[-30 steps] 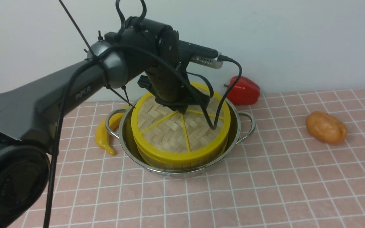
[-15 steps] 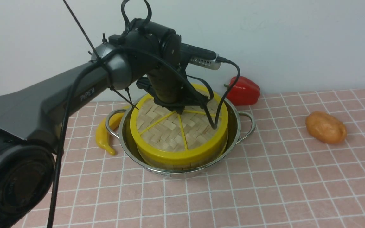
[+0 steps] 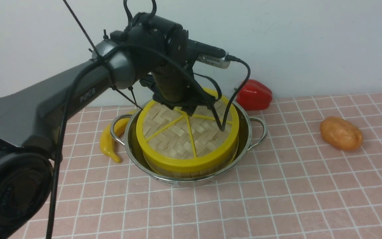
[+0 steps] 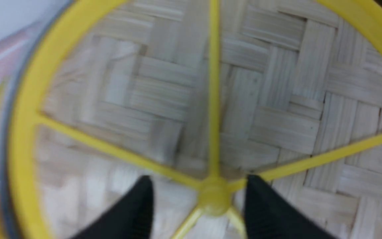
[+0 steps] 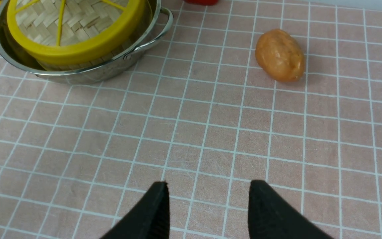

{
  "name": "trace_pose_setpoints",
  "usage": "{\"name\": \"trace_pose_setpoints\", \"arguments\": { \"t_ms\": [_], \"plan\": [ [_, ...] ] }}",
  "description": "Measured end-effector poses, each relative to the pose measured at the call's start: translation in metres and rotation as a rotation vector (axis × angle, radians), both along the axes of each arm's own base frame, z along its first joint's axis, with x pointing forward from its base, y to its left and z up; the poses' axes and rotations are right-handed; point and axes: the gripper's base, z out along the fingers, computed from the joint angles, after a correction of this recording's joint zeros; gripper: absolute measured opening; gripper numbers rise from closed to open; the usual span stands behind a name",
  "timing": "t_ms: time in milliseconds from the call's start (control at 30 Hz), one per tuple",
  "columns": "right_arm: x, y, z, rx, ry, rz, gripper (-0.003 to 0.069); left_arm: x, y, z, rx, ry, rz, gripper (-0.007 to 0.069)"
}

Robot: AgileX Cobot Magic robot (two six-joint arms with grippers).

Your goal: Place the steamer in the pot on the pink tablecloth, and put the lid on the steamer.

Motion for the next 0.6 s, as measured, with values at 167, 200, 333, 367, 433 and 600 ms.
{"name": "trace_pose_setpoints", "arguments": {
  "t_ms": [167,200,333,367,433,600],
  "plan": [
    [0.000,0.000,0.000,0.000,0.000,0.000,0.0337,-0.022,0.014,0.077,-0.024,-0.097,0.018,0.0622],
    [0.000,-0.001,0.000,-0.006,-0.003,-0.003,0.0336,-0.035,0.021,0.109,-0.047,-0.160,0.008,0.0664],
    [0.002,-0.004,0.001,-0.040,-0.025,-0.021,0.0336,-0.065,0.037,0.153,-0.065,-0.243,-0.022,0.0673],
    [0.002,-0.004,0.001,-0.041,-0.028,-0.022,0.0336,-0.068,0.039,0.156,-0.067,-0.249,-0.025,0.0667],
    [0.005,-0.005,0.004,-0.062,-0.080,-0.031,0.0336,-0.099,0.053,0.179,-0.093,-0.283,-0.037,0.0584],
    [0.008,-0.006,0.009,-0.074,-0.143,-0.036,0.0336,-0.157,0.082,0.189,-0.114,-0.279,-0.036,0.0353]
  ]
}}
